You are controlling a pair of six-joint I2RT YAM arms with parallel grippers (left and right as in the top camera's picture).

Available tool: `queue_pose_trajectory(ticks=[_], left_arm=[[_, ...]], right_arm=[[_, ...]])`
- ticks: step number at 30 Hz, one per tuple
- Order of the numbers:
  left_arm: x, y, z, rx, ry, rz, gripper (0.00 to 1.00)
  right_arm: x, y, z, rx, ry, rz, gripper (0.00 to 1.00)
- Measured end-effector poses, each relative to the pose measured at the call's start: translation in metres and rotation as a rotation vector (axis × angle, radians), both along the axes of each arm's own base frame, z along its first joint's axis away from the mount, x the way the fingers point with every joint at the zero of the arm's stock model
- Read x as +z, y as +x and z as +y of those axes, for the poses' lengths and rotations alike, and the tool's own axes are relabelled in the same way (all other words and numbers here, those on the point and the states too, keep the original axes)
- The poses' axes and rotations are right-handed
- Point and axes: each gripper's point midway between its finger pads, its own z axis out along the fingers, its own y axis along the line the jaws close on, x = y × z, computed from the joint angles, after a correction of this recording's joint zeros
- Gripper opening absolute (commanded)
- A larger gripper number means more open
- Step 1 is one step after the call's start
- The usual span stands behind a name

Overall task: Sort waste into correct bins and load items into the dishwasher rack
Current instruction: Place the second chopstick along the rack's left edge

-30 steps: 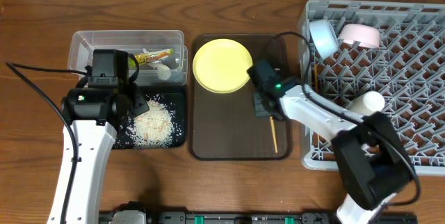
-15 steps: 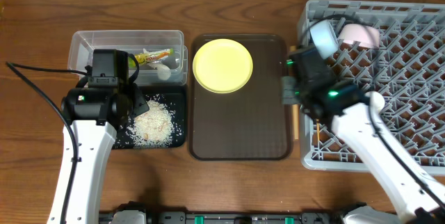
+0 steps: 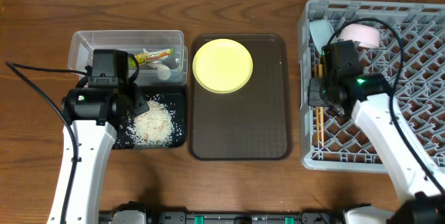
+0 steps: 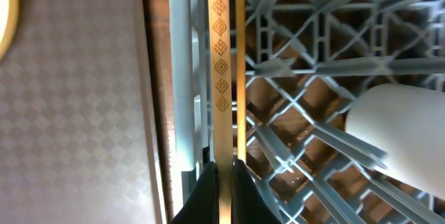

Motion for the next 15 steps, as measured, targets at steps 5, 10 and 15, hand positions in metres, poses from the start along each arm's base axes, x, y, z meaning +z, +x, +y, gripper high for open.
queue_pose_trajectory(ticks=[5,10,15], left_arm=[[0.0,0.0,0.0,0.0,0.0,0.0,0.55],[0.0,0.0,0.0,0.0,0.0,0.0,0.55],[0.0,0.0,0.0,0.0,0.0,0.0,0.55]], right_arm=[[-0.025,0.005,0.002,0.015,-0.002,0.061,0.03],[-0.04,0.01,0.004,0.024,-0.006,0.083,0.18],[-0.039,0.012,-0.003,0.016,-0.035,0.072,0.32]])
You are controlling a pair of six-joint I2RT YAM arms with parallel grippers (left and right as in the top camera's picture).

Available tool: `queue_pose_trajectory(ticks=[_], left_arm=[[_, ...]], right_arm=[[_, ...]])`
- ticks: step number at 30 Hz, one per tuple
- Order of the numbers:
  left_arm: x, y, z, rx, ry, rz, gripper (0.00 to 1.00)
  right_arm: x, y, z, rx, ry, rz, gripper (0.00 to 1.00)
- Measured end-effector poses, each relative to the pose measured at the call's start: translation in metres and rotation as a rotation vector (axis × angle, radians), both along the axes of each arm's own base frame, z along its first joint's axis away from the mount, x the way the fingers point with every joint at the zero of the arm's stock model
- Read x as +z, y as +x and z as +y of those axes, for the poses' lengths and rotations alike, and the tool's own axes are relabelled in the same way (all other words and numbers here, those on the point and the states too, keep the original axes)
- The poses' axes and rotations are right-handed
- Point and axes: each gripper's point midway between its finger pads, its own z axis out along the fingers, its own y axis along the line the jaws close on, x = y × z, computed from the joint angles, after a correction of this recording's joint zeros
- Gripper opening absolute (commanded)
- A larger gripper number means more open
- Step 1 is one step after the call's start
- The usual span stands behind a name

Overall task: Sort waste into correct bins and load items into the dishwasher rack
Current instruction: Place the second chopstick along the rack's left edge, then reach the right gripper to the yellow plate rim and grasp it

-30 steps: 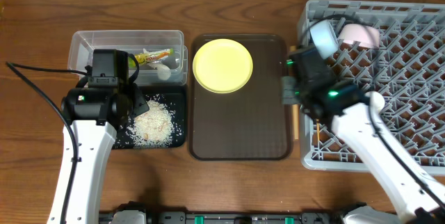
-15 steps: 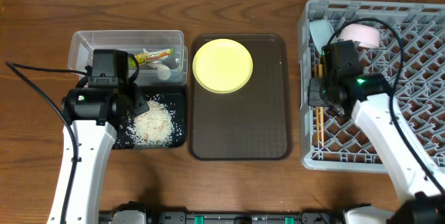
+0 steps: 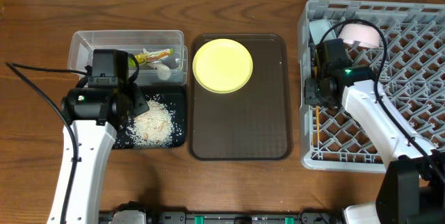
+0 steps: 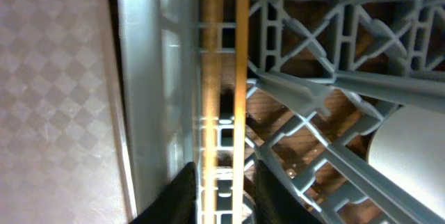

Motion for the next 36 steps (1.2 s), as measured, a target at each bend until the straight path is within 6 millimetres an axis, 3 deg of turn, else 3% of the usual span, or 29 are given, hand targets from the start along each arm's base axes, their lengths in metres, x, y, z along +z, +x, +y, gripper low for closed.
queue_pose_trajectory(ticks=[6,10,15,19,24,27,31,36], left_arm=[[0.0,0.0,0.0,0.0,0.0,0.0,0.55],[0.0,0.0,0.0,0.0,0.0,0.0,0.55],[0.0,0.0,0.0,0.0,0.0,0.0,0.55],[0.0,0.0,0.0,0.0,0.0,0.0,0.55],[0.0,0.0,0.0,0.0,0.0,0.0,0.55],[0.0,0.0,0.0,0.0,0.0,0.0,0.55],[0.0,0.0,0.0,0.0,0.0,0.0,0.55],[0.0,0.0,0.0,0.0,0.0,0.0,0.55]], right_arm=[[0.009,0.004,-0.001,0.002,-0.003,-0.038,0.35],[0.04,0.023,0.008,0.016,0.044,-0.182,0.4],[0.099,0.053,0.045,0.107,0.185,-0.439,0.43],[0.12,0.064,0.087,0.212,0.291,-0.531,0.52],[0.098,0.069,0.141,0.333,0.351,-0.514,0.57],[0.062,0.073,0.168,0.359,0.356,-0.462,0.56],[0.021,0.08,0.186,0.341,0.363,-0.42,0.56],[-0.024,0.087,0.188,0.263,0.348,-0.366,0.54]])
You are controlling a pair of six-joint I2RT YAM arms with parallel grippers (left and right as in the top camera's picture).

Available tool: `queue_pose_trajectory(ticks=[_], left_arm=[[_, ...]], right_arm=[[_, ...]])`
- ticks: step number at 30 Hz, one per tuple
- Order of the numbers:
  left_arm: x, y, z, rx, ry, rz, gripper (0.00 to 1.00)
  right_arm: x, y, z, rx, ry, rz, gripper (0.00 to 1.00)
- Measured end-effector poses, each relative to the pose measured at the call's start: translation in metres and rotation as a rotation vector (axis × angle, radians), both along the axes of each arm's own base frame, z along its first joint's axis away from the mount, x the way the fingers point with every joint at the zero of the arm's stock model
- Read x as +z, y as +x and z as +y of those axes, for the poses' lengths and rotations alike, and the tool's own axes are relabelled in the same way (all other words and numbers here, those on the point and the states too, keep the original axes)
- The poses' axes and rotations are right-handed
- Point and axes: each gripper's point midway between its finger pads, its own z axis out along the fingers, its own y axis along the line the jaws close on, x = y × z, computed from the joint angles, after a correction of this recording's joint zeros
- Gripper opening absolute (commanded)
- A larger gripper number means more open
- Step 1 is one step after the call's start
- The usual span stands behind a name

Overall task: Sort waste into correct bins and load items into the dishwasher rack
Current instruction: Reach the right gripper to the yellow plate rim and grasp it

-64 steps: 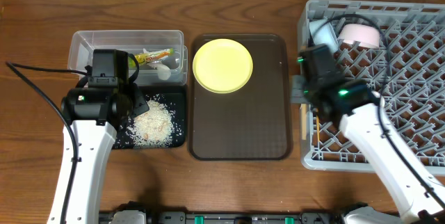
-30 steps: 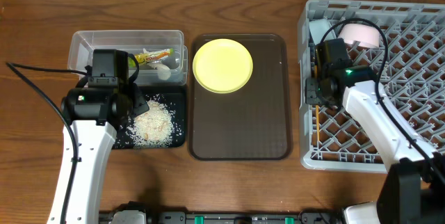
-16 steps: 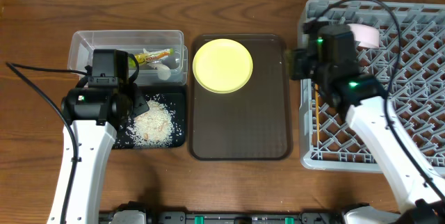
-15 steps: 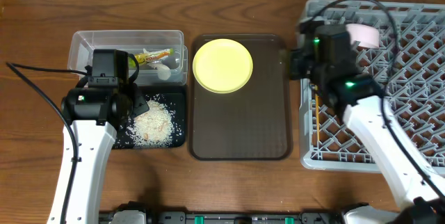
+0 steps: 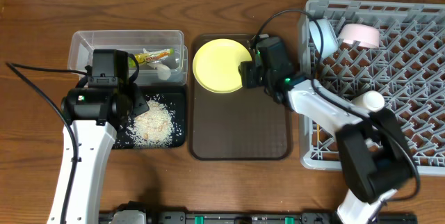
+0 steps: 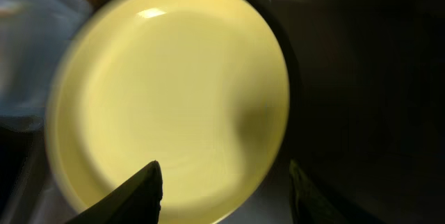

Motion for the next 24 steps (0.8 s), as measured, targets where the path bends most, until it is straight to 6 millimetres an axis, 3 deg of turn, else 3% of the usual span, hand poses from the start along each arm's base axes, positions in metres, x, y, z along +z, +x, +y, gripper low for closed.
queue_pose_trajectory(ticks=[4,6,12,16,24], left_arm=[[0.0,0.0,0.0,0.0,0.0,0.0,0.55],[0.0,0.0,0.0,0.0,0.0,0.0,0.55],[0.0,0.0,0.0,0.0,0.0,0.0,0.55],[0.0,0.0,0.0,0.0,0.0,0.0,0.55],[0.0,0.0,0.0,0.0,0.0,0.0,0.55]], right_arm=[[-0.031,-0.004,-0.003,-0.056,-0.021,0.068,0.5],[-0.041,-0.006,-0.005,-0.077,-0.028,0.089,0.41],[-0.045,-0.01,-0.012,-0.118,-0.047,0.131,0.14],[-0.046,-0.017,-0.019,-0.125,-0.072,0.163,0.02],[-0.021,-0.024,-0.057,-0.172,-0.12,0.194,0.01]])
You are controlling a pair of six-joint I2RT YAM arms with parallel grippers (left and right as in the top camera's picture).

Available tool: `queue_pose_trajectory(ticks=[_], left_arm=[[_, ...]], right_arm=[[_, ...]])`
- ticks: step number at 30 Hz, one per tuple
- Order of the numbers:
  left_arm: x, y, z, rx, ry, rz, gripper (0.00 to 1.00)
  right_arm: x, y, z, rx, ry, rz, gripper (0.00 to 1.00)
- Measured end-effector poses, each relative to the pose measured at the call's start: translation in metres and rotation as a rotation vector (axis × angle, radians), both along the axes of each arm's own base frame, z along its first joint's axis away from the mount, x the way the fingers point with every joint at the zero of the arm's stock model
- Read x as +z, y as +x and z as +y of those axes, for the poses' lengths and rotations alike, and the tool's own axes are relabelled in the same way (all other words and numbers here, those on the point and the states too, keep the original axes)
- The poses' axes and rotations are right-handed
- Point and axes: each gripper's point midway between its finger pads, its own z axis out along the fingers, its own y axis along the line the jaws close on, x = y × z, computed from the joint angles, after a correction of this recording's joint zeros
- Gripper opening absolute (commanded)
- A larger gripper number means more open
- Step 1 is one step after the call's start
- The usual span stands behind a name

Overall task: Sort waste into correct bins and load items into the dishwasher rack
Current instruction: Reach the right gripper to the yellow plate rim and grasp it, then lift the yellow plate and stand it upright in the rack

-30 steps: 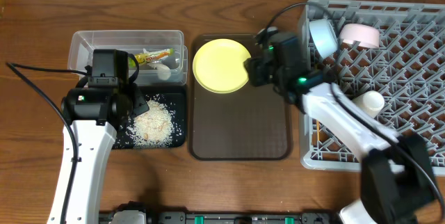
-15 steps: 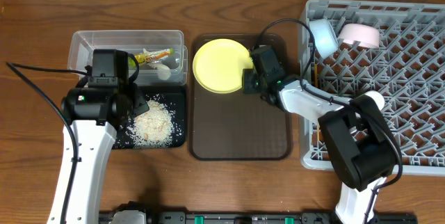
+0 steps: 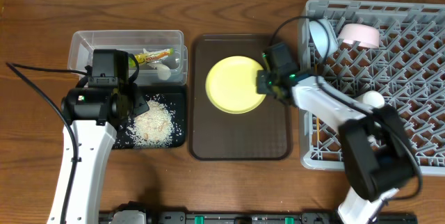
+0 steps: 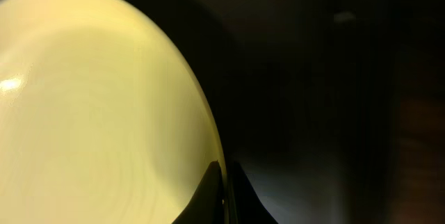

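The yellow plate point(image 3: 235, 85) is over the middle of the brown tray point(image 3: 240, 137), its right rim pinched by my right gripper point(image 3: 265, 83). In the right wrist view the plate point(image 4: 90, 106) fills the left side and the gripper point(image 4: 224, 172) is shut on its rim, one finger on each face. The grey dishwasher rack point(image 3: 389, 106) at right holds a pink cup point(image 3: 360, 35), a grey bowl point(image 3: 321, 35) and chopsticks point(image 3: 317, 126). My left gripper point(image 3: 115, 85) hangs above the black bin of rice point(image 3: 151, 123); its fingers are hidden under the wrist.
A clear bin point(image 3: 128, 46) with wrappers stands at the back left, touching the black bin. The rack's left wall point(image 3: 304, 78) rises just right of the plate. Bare wooden table point(image 3: 208, 182) lies in front of the tray.
My right gripper was open over the plate at the tray's back left. Now it is shut on the plate's right rim, and the plate sits further right and toward the tray's middle.
My right gripper was shut on the chopsticks along the rack's left side. Then it was open with the chopsticks lying in the rack. It then stood open over the yellow plate on the tray, and now grips the plate's rim. The left arm has stayed still.
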Motion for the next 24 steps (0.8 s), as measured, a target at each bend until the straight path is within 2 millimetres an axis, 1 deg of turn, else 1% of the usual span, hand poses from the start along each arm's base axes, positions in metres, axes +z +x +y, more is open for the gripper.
queue_pose_trajectory(ticks=[3,5,8,9,11,12,15,16,18,20,23,24], left_arm=[[0.0,0.0,0.0,0.0,0.0,0.0,0.55],[0.0,0.0,0.0,0.0,0.0,0.0,0.55],[0.0,0.0,0.0,0.0,0.0,0.0,0.55],[0.0,0.0,0.0,0.0,0.0,0.0,0.55],[0.0,0.0,0.0,0.0,0.0,0.0,0.55],[0.0,0.0,0.0,0.0,0.0,0.0,0.55],[0.0,0.0,0.0,0.0,0.0,0.0,0.55],[0.0,0.0,0.0,0.0,0.0,0.0,0.55],[0.0,0.0,0.0,0.0,0.0,0.0,0.55],[0.0,0.0,0.0,0.0,0.0,0.0,0.55],[0.0,0.0,0.0,0.0,0.0,0.0,0.55],[0.0,0.0,0.0,0.0,0.0,0.0,0.55]], right_arm=[[0.027,-0.004,-0.014,0.011,-0.024,-0.026,0.01],[0.052,-0.008,-0.021,0.032,-0.037,-0.063,0.01],[0.101,-0.013,-0.034,0.055,-0.047,-0.161,0.01],[0.12,-0.015,-0.043,0.05,-0.056,-0.204,0.01],[0.146,-0.018,-0.06,0.032,-0.08,-0.265,0.01],[0.163,-0.02,-0.075,0.011,-0.105,-0.305,0.01],[0.198,-0.027,-0.11,-0.039,-0.186,-0.393,0.01],[0.211,-0.03,-0.127,-0.065,-0.23,-0.427,0.01],[0.225,-0.033,-0.149,-0.092,-0.303,-0.464,0.01],[0.236,-0.036,-0.176,-0.118,-0.404,-0.485,0.01],[0.243,-0.041,-0.21,-0.123,-0.564,-0.471,0.01],[0.244,-0.042,-0.217,-0.118,-0.611,-0.46,0.01]])
